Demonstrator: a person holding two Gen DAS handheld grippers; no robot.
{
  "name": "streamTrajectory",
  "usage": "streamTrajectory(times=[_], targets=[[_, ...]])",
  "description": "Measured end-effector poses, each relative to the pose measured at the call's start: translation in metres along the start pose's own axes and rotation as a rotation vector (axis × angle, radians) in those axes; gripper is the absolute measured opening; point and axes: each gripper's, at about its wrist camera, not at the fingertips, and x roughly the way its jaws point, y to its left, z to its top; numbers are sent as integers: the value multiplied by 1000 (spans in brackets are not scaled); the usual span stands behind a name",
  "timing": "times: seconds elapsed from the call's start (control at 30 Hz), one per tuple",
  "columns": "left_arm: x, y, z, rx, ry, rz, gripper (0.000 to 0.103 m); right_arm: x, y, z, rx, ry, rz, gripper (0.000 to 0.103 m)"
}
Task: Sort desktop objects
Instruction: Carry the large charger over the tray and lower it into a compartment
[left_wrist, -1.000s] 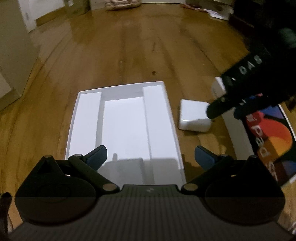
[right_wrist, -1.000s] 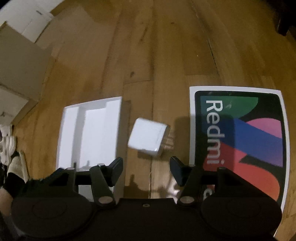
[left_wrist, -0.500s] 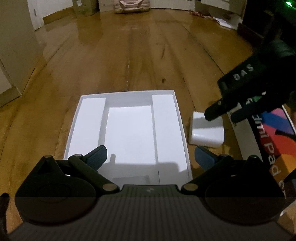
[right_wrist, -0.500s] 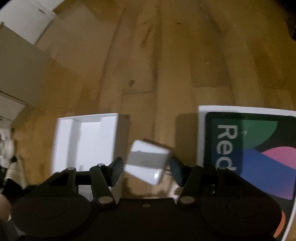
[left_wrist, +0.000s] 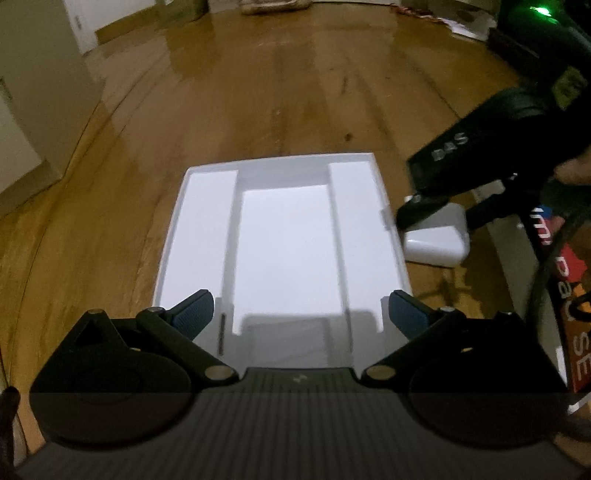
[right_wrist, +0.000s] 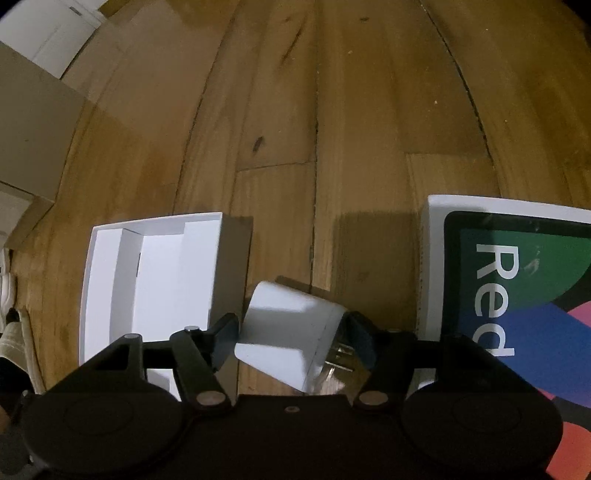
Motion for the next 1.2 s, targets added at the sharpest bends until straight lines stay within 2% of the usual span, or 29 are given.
streamTrajectory(times=[0.13, 0.2, 0.27, 0.33, 0.43, 0.5, 0.57, 0.63, 0.77, 0.87, 0.93, 0.97, 1.1, 1.2], targets=[[-1, 10, -3, -31, -5, -12, 103, 1, 1, -4, -2, -27, 3, 69], [-5, 14, -4, -37, -10, -18, 103, -1, -1, -9, 5, -41, 32, 64], [-10, 17, -4, -35, -2, -12, 103, -12, -11, -14, 67, -80, 89, 34], [-14, 20, -3, -35, -13, -15, 103, -25, -16, -17, 93, -93, 130, 19], [-19, 25, -3, -49, -16, -32, 103, -28, -9, -18, 49, -75, 111, 24], [-21, 27, -3, -41, -15, -28, 103, -27, -3, -20, 37, -79, 110, 38], [-22, 26, -3, -19, -15, -19, 103, -25, 5, -24, 6, -83, 121, 56], [-20, 26, -4, 7, -12, -34, 103, -20, 15, -26, -22, -79, 83, 65], [-16, 24, -11, 47, 35, -68, 103, -11, 31, -27, -92, -66, -29, 70], [-14, 27, -17, 26, 49, -54, 103, -6, 39, -24, -127, -76, -55, 72], [-11, 31, -22, -26, 58, -60, 103, -4, 39, -22, -154, -76, -76, 72], [-10, 33, -25, -45, 78, -63, 103, -3, 39, -21, -168, -77, -87, 76], [-12, 33, -28, -38, 95, -11, 103, 7, 35, -25, -176, -43, -99, 79], [-16, 33, -27, -41, 89, -12, 103, 10, 42, -36, -253, -70, -146, 78]])
